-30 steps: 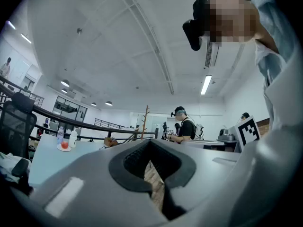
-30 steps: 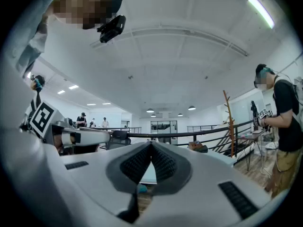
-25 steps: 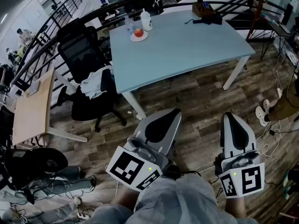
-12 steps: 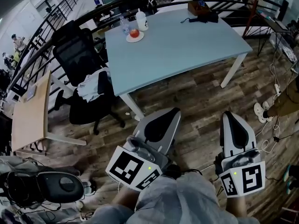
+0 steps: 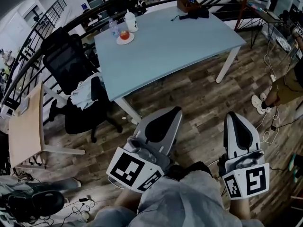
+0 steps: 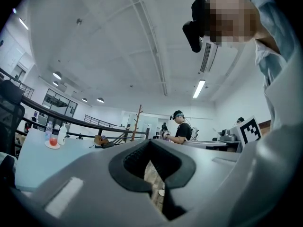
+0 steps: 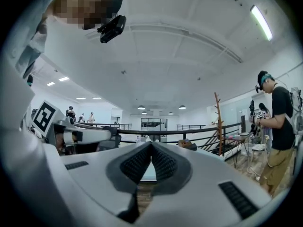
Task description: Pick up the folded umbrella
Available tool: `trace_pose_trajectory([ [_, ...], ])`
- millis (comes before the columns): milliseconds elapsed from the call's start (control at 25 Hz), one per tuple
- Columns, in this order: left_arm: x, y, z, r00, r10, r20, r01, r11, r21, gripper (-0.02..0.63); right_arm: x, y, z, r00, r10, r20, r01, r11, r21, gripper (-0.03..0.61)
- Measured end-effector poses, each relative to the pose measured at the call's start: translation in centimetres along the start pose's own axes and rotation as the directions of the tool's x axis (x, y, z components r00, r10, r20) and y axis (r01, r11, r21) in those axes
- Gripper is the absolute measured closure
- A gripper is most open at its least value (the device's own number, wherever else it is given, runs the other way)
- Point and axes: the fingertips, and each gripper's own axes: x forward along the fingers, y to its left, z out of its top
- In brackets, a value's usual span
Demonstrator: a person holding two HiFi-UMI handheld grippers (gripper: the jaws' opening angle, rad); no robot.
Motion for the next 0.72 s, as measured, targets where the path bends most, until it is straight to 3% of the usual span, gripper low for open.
trace_pose_trajectory([
  [320,0.7,-0.5,-0.3,1.0,-0.029,-0.004,0.029,1.0,-0.006,0.609,-1.0,-1.2,-0.4,0.999,-0.052,-0.014,0.052,0.999,-0.005,0.578],
  [720,5.2,-1.0,-1.6,0.999,-0.006,-0.035,0.006,1.0,0.003,0.609,0.8,-5.6,-1.8,1.0,-0.019,-0.023,0.02,1.0,0.024,0.578],
])
